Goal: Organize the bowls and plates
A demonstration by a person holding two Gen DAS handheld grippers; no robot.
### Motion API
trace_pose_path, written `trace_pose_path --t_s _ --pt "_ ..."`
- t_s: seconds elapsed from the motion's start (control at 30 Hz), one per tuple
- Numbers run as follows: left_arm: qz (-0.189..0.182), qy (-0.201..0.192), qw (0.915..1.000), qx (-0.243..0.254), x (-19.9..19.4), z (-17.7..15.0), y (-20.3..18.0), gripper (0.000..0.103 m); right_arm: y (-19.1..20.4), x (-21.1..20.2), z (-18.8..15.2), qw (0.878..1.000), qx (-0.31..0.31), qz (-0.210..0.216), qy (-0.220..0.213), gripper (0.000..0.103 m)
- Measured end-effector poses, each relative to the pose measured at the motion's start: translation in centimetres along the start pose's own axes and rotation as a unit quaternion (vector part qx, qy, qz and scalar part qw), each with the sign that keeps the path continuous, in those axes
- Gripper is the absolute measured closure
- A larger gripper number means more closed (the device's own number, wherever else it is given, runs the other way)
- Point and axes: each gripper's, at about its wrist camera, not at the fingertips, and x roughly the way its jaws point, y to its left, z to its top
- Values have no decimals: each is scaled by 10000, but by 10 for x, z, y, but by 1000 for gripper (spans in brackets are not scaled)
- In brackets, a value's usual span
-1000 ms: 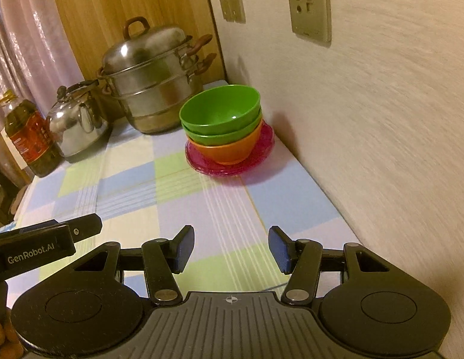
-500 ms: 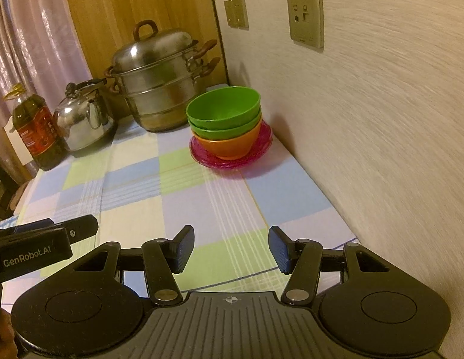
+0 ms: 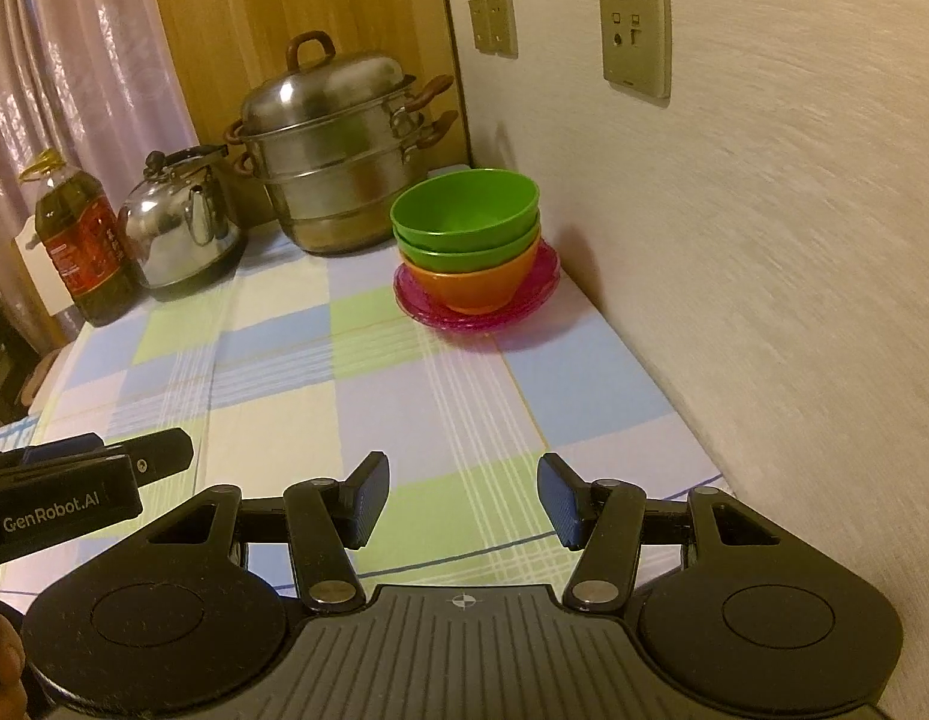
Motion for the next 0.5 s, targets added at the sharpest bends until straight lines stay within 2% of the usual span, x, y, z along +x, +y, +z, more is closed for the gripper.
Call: trace_pose_path --t_s 0.5 --pt "-31 13 10000 94 1 0 -2 33 -1 -1 4 10000 19 -18 -16 48"
